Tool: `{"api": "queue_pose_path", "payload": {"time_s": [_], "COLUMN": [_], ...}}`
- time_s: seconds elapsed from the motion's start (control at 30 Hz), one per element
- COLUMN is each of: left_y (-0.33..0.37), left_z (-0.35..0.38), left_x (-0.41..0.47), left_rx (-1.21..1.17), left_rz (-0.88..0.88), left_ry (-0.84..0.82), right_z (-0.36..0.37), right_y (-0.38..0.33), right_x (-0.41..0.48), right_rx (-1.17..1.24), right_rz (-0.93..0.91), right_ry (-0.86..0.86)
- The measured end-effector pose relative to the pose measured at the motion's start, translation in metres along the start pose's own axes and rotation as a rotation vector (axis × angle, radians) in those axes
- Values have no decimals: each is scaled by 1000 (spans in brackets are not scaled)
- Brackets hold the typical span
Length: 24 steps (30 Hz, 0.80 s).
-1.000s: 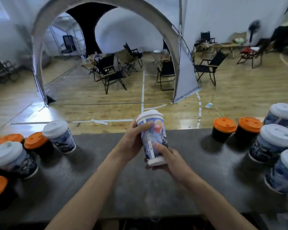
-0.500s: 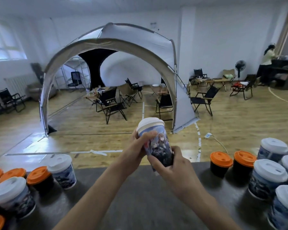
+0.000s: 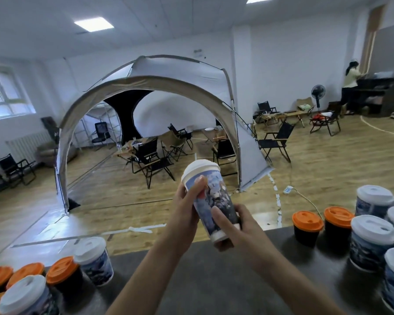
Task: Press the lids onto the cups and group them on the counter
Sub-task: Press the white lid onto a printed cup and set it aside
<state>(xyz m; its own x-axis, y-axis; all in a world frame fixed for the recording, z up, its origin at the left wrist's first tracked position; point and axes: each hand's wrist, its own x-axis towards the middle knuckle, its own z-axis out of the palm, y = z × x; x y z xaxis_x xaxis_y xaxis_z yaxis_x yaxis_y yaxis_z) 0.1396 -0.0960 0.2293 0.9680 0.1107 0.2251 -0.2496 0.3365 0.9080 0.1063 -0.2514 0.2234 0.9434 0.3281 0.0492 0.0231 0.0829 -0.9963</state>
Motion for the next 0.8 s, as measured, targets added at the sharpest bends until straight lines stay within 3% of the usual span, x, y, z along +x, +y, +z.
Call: {"api": "queue_pose_path", "payload": {"time_s": [0.07, 0.2, 0.37, 0.43, 0.53, 0.6, 0.7, 0.77, 0.8], "left_y": [3, 8, -2, -3, -1, -1, -2, -1, 1], "left_z": [1, 0, -6, -10, -12, -11, -14, -14, -13], "left_x": [-3, -11, -7, -10, -16, -17, -16, -18, -20], "left_rx": [-26, -166, -4, -24, -91, -47, 157, 156, 92], "left_rz": [-5, -188, -76, -109, -174, -131, -59, -83, -115], "left_ry": [6, -107, 14, -30, -113, -56, 96, 73, 19], "right_z": [2, 5, 1, 5, 8, 7, 6, 4, 4], "right_y": [0, -7, 8, 10, 4, 7, 14, 15, 14], "right_x": [-2, -8, -3, -5, -11, -11, -7, -8, -9], "right_rx": [63, 507, 139, 220, 557, 513, 260, 336, 486], "right_rz": [27, 267, 134, 140, 304, 293, 206, 238, 301], "right_ry": [-24, -318, -147, -193, -363, -359, -242, -280, -354]}}
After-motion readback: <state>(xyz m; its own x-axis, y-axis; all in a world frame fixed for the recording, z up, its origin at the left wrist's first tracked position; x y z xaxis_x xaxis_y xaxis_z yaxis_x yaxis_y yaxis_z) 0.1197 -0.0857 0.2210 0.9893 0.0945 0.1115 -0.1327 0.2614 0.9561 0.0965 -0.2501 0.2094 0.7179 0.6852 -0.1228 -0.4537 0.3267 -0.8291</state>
